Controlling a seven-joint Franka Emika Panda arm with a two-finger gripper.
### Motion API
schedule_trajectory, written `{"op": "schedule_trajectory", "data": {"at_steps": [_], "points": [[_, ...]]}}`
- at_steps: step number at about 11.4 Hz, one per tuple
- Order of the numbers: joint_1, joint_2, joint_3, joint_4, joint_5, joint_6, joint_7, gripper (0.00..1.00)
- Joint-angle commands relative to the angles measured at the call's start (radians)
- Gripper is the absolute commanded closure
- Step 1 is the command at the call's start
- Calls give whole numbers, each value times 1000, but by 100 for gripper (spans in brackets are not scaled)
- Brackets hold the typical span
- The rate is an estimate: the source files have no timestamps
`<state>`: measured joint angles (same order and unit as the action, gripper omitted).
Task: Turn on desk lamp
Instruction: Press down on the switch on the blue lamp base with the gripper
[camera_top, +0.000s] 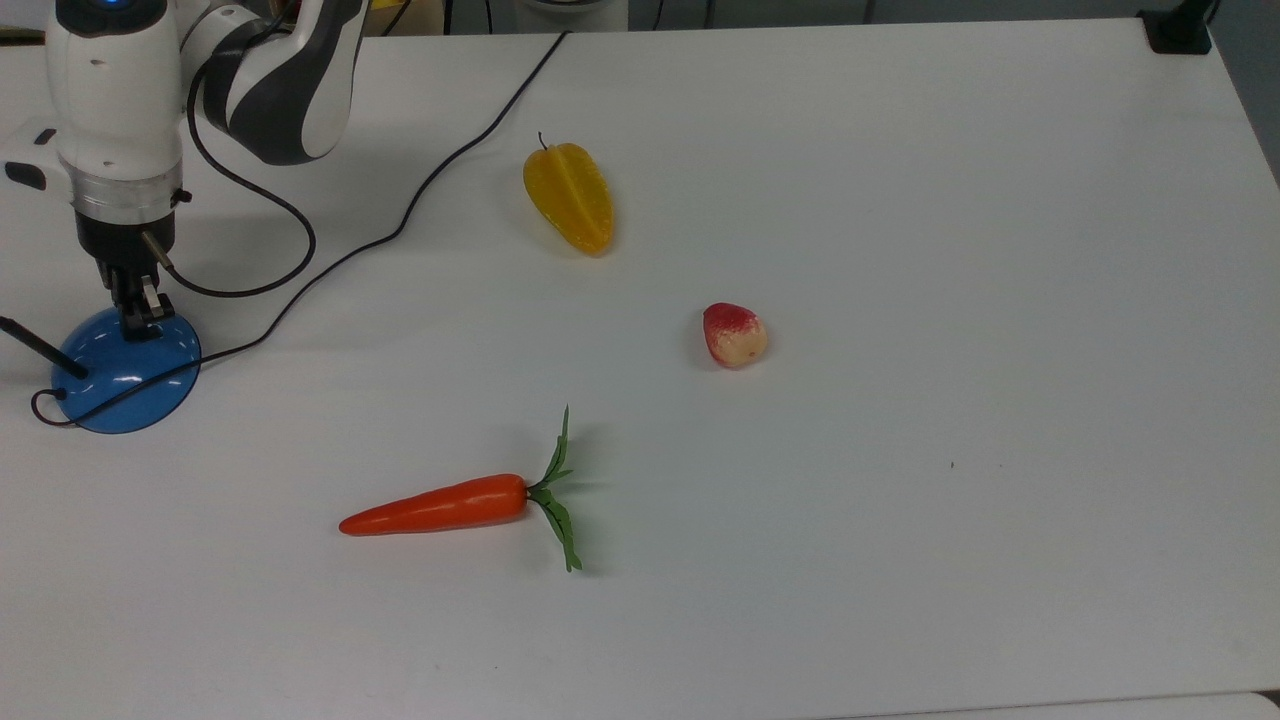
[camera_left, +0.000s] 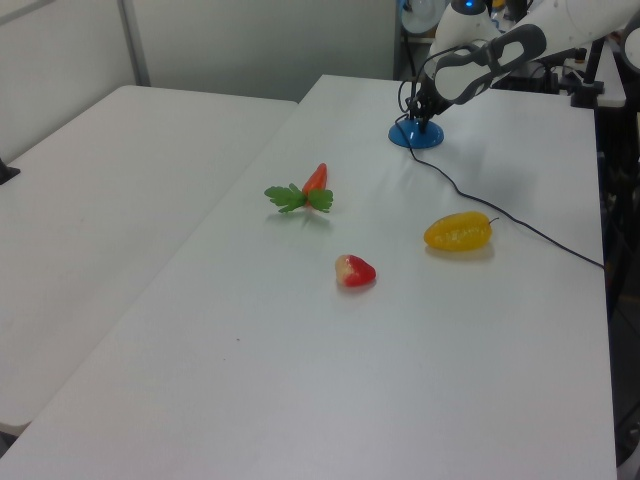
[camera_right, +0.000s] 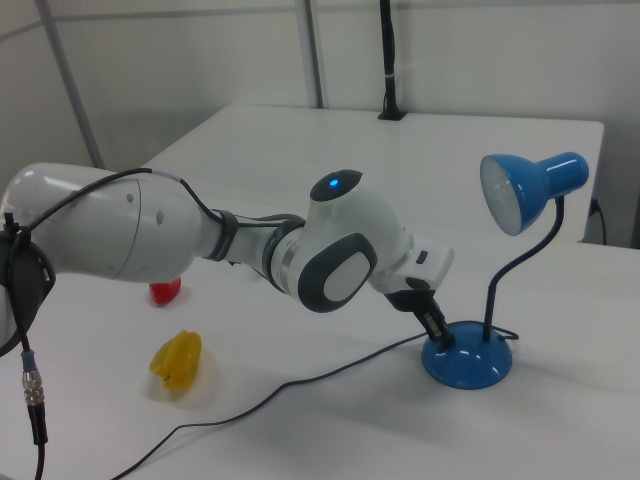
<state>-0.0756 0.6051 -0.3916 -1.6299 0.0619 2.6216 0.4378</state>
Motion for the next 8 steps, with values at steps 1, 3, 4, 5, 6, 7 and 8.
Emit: {"op": "schedule_trajectory", "data": {"at_steps": [1, 3, 4, 5, 6, 7, 8], "points": [[5, 22, -6, -1, 19, 14, -4, 100], [2, 22, -6, 1, 22, 15, -4, 100], [2, 22, -6, 1, 29, 15, -7, 100], [0, 22, -6, 1, 30, 15, -7, 100], [0, 22, -6, 1, 30, 15, -8, 100], [-1, 22, -6, 1, 30, 15, -8, 100], [-1, 22, -6, 1, 30, 15, -8, 100]]}}
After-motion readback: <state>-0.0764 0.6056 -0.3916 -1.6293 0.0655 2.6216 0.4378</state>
